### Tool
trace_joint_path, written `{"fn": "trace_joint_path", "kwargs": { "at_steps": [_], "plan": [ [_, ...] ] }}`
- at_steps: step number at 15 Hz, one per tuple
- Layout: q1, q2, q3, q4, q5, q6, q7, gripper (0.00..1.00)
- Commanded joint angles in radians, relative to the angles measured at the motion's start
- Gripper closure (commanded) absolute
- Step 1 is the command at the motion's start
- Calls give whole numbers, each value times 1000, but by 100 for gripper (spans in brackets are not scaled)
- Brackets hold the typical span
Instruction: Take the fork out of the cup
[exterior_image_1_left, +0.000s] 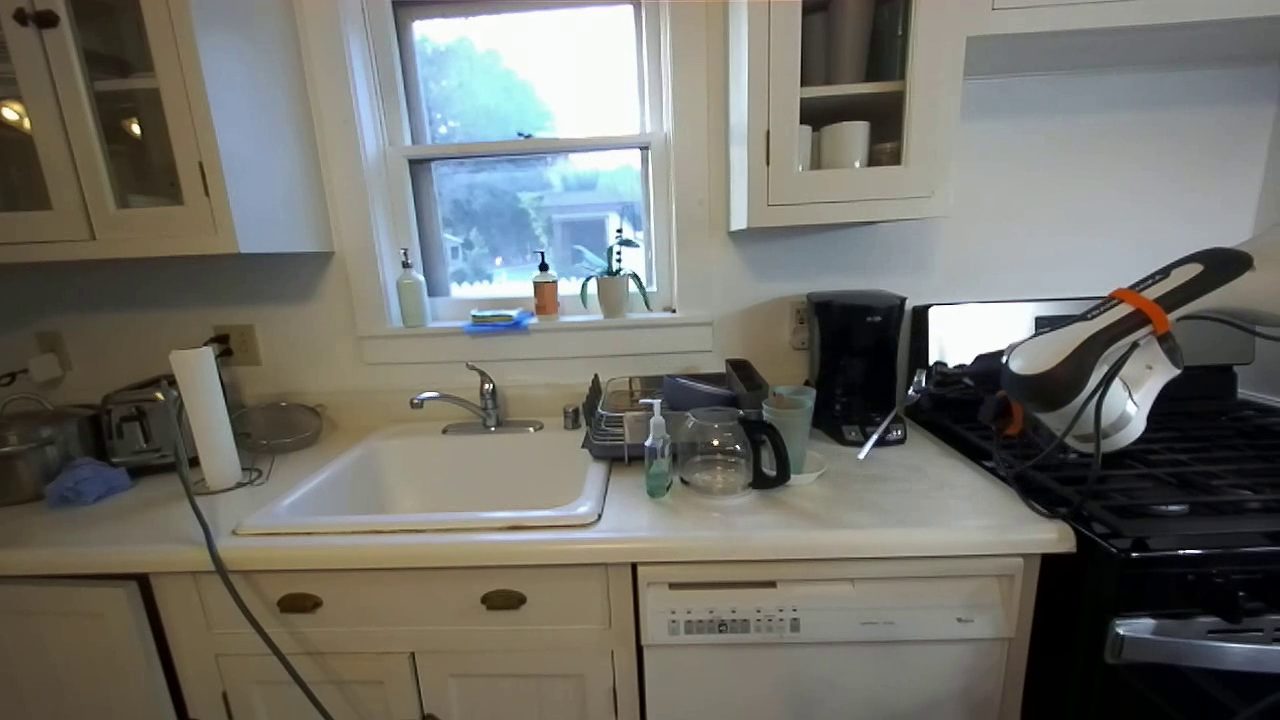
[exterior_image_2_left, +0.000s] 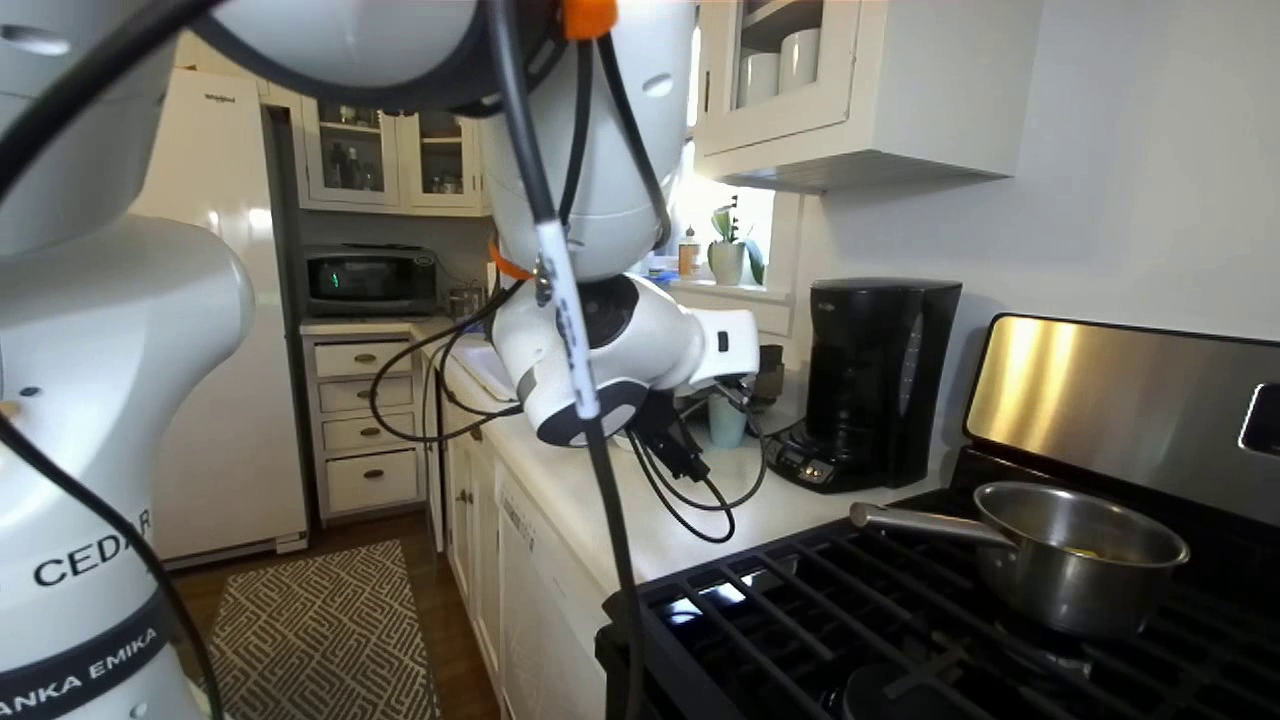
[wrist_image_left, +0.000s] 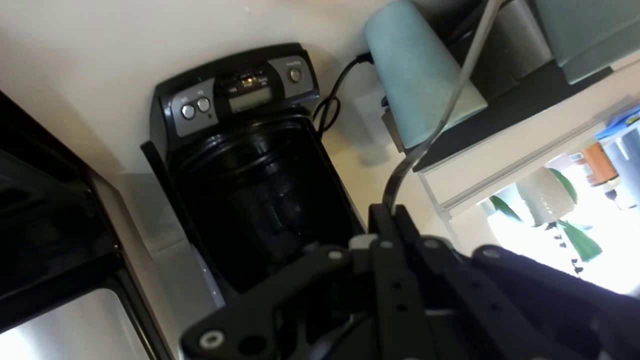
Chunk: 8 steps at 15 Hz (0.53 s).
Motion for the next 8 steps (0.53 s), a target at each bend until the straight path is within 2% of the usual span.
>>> {"fn": "trace_joint_path", "kwargs": {
  "at_steps": [1,8],
  "plan": [
    [-1,-26,0,-1,17,1,-28,98],
    [19,-67,-17,18,13,4,-30,99]
  ]
}}
